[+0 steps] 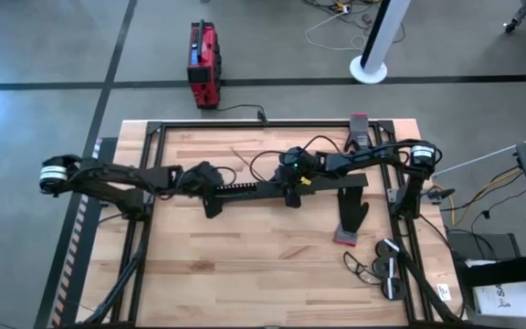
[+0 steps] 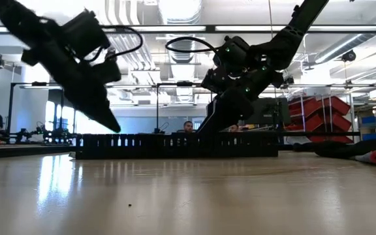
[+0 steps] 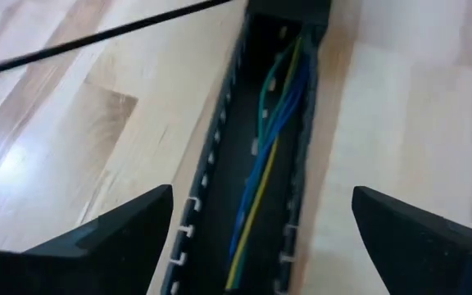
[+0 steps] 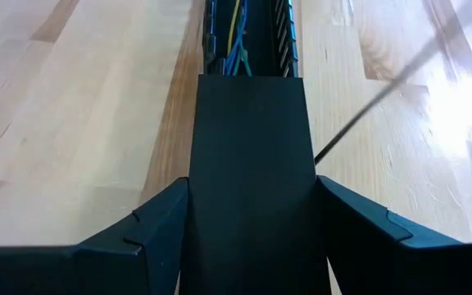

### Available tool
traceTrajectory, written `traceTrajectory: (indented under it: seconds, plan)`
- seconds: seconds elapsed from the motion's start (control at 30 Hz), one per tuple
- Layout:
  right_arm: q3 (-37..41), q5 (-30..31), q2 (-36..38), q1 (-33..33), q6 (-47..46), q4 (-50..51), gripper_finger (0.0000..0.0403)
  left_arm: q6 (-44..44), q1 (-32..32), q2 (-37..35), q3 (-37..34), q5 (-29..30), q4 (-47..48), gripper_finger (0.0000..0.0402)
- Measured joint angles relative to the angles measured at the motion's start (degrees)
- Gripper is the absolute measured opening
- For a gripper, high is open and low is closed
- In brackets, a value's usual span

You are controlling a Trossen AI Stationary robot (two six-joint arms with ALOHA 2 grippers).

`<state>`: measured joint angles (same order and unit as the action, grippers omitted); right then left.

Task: Ziptie cables
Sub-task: Close the black cable duct

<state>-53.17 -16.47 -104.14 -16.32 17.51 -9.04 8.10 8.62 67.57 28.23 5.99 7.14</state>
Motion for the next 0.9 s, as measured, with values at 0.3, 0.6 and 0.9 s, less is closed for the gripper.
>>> traceTrajectory:
  seconds: [0.3,0.6,0.9]
  plan:
    - [0.04,-0.28,0.07,0.04,-0.43,0.31,0.0217,-6.09,0.17,4.88,-10.42,2.13,-19.52,0.0372]
    - [0.11,-2.56,0.07,0.04,2.67,0.52,0.0217,-5.54,0.02,17.72,-10.57,0.05,-24.5,0.0293]
    - [0.3,-4.24,0.12,-0.39,3.87,0.0,0.0217,-4.82,0.02,19.9,-10.06,0.03,-25.96,0.0211]
